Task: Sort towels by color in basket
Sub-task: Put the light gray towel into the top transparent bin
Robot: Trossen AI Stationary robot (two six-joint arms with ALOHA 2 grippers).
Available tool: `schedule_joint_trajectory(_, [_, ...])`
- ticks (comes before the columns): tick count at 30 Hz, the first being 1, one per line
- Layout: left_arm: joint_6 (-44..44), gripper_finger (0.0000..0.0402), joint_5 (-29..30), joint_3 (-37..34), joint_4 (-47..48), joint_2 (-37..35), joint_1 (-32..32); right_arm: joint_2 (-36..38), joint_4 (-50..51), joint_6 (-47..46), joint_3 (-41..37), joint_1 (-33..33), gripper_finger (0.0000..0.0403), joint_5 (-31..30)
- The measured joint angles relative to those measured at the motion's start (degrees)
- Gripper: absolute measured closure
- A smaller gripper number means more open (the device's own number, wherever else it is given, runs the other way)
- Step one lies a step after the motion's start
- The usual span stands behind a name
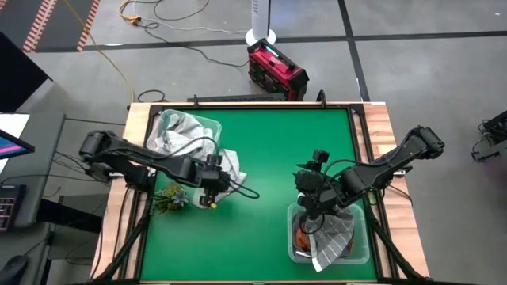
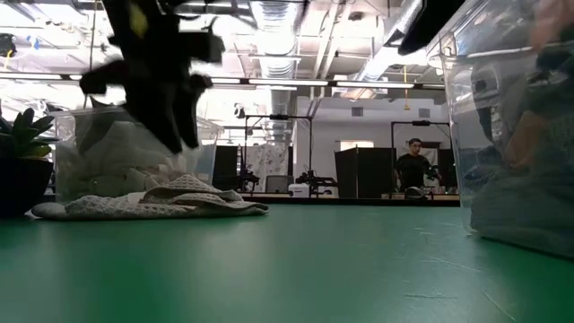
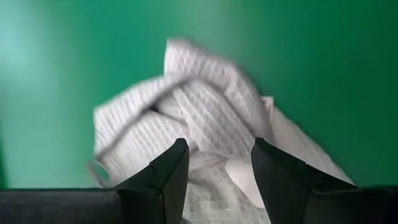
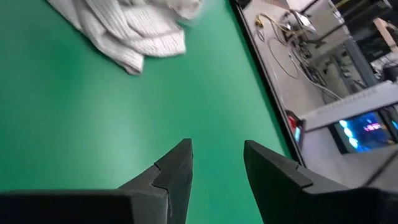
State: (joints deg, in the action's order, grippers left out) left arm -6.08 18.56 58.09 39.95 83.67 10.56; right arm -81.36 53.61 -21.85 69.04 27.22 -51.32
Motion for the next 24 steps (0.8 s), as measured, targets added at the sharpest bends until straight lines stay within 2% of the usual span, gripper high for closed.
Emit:
schedule_joint_trajectory(4, [4.21, 0.0237, 2.63, 0.85, 0.81, 6.21, -0.77, 0.07, 3.45, -3.31, 0.00, 0.07, 0.0223, -2.34])
schedule_joint_trajectory(8, [7.55, 0.0234, 4.10, 2.73, 2.30, 10.89, -1.56, 0.11, 3.16, -2.84, 0.00, -0.27, 0.0223, -3.04])
schedule_joint_trajectory(14, [10.31, 0.0210, -2.20, 3.47, 2.59, 14.72, -3.43, 0.13, 2.39, -2.05, 0.00, -1.58, 0.0223, -3.27])
schedule_joint_trajectory(17, [10.50, 0.0211, -5.85, 3.47, 2.49, 16.35, -4.55, 0.13, 2.36, -2.07, 0.00, -1.95, 0.0223, -3.27])
schedule_joint_trajectory(20, [8.88, 0.0246, -6.20, 3.58, 2.32, 16.82, -4.77, 0.13, 2.11, -2.07, 0.00, -1.89, 0.0223, -3.27])
schedule_joint_trajectory(24, [7.03, 0.0360, -3.51, 4.15, 2.48, 16.20, -4.73, 0.15, 1.90, -2.10, 0.00, -1.73, 0.0223, -3.27])
